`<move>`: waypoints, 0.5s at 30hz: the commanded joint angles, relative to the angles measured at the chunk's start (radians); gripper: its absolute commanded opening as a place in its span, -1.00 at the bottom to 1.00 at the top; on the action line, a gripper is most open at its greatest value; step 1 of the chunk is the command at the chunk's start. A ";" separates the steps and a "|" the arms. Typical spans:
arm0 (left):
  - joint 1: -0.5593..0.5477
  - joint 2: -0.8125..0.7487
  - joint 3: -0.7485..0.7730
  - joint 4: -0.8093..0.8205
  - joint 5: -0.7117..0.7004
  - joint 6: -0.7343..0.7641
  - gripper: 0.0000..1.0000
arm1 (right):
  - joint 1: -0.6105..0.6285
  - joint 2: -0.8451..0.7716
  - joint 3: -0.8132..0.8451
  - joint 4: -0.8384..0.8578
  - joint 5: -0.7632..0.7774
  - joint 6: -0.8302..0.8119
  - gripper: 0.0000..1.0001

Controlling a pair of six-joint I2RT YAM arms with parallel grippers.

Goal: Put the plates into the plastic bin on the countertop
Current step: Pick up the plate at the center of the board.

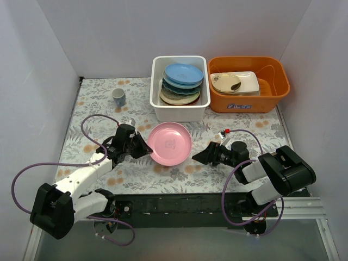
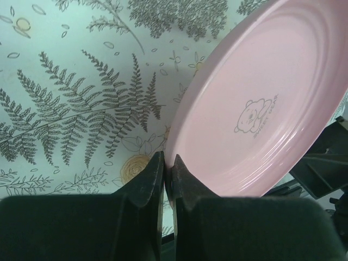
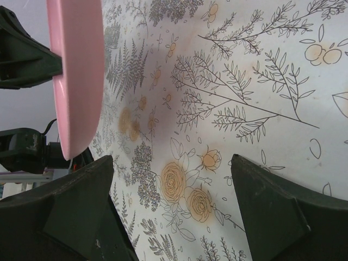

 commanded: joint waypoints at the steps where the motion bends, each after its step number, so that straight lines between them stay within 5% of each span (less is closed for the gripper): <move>1: -0.003 -0.015 0.083 0.006 -0.019 0.022 -1.00 | -0.001 0.002 -0.015 -0.030 -0.002 -0.020 0.93; 15: -0.003 0.048 0.251 0.019 -0.025 0.068 -1.00 | -0.001 0.037 -0.006 -0.015 -0.008 -0.020 0.93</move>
